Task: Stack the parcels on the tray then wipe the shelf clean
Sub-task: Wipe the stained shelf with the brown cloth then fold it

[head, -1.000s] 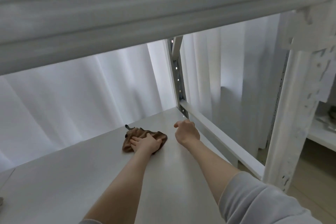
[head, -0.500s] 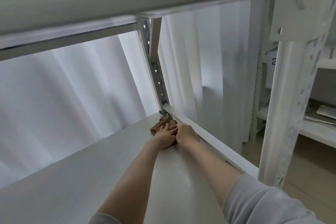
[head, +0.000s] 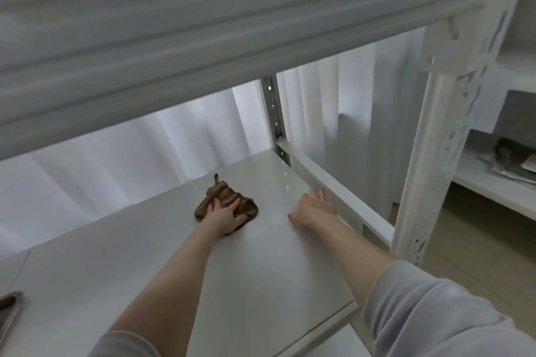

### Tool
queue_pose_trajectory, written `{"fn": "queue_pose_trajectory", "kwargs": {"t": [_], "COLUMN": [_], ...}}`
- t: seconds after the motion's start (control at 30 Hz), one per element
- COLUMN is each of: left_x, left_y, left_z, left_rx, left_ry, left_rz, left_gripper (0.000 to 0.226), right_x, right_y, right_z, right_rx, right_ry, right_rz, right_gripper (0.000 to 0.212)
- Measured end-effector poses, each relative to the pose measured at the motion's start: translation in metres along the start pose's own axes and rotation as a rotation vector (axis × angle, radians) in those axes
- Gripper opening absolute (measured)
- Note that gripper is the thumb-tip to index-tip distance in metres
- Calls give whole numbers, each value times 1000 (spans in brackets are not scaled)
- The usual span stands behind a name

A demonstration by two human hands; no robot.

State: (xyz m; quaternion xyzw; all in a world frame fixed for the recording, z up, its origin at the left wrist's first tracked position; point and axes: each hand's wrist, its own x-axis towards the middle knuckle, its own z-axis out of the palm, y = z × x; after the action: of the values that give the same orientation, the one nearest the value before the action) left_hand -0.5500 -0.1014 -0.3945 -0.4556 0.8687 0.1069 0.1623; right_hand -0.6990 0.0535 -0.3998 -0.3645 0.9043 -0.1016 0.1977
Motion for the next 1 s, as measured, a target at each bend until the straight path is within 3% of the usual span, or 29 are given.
{"fn": "queue_pose_trajectory", "kwargs": {"t": [0.17,0.43,0.57,0.87,1.0], "left_x": [-17,-35,-44,-56,-50], "left_y": [4,110,110,21,18], "left_z": [5,21,26,24,21], "left_rx": [-87,-110,-96,-263,-339], "left_ry": [-7,-35,-32,99,112], "left_rz": [-105,245,330,32,-50], "left_gripper": [64,47,47,53,53], "right_x": [-29,-39,-40,-45,-44], "right_y": [11,16,15,16,15], "right_z": [1,17,12,8,9], "right_rx": [-105,-57,-77,-33,-18], "right_ry": [68,13,-20,-57,-53], "right_rz": [28,45,49,26,34], "right_gripper": [57,63,62,67,63]}}
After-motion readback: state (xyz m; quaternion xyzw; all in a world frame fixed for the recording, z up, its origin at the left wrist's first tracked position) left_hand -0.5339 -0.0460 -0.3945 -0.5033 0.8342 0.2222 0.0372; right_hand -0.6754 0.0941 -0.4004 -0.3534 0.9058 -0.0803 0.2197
